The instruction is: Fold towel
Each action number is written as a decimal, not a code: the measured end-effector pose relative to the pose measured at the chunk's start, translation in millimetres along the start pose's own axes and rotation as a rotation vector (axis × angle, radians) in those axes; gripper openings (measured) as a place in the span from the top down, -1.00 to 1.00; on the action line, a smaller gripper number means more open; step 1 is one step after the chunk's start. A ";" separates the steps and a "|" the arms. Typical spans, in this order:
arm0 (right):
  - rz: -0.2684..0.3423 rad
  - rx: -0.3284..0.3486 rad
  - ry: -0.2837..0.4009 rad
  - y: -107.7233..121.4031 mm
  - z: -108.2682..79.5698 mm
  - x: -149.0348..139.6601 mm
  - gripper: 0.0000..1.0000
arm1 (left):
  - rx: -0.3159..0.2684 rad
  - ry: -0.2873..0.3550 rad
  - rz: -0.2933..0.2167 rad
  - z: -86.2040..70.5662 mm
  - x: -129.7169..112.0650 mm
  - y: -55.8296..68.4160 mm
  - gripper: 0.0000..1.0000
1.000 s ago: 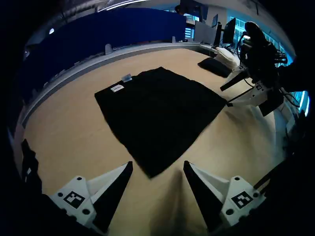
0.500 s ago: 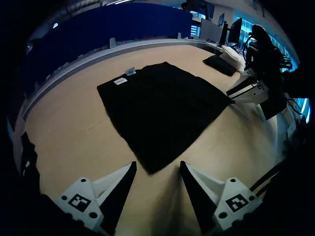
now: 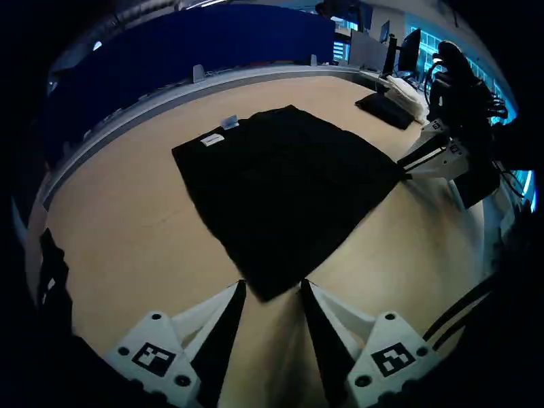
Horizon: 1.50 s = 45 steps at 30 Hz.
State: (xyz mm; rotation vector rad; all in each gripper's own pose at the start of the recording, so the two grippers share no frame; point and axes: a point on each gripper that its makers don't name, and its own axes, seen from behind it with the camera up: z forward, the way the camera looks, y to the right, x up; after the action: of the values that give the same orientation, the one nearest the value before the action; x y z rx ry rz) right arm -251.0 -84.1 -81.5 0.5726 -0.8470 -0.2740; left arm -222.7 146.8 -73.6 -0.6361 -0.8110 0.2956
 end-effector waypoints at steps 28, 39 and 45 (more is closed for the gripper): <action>0.024 0.002 0.017 0.0 -3.1 8.1 0.78 | 0.005 0.010 -0.033 -0.7 8.1 4.0 0.81; 0.037 0.003 0.054 0.1 -10.3 26.4 0.78 | 0.013 0.038 -0.064 -14.2 19.0 -0.2 0.83; 0.035 0.003 0.071 -0.1 -19.3 37.0 0.78 | 0.019 0.053 -0.080 -24.2 26.3 -3.3 0.82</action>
State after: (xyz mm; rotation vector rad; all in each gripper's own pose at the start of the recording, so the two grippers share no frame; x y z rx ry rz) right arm -212.5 -93.6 -68.5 0.5667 -0.7887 -0.2190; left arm -187.1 146.8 -68.8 -0.5898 -0.7804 0.2125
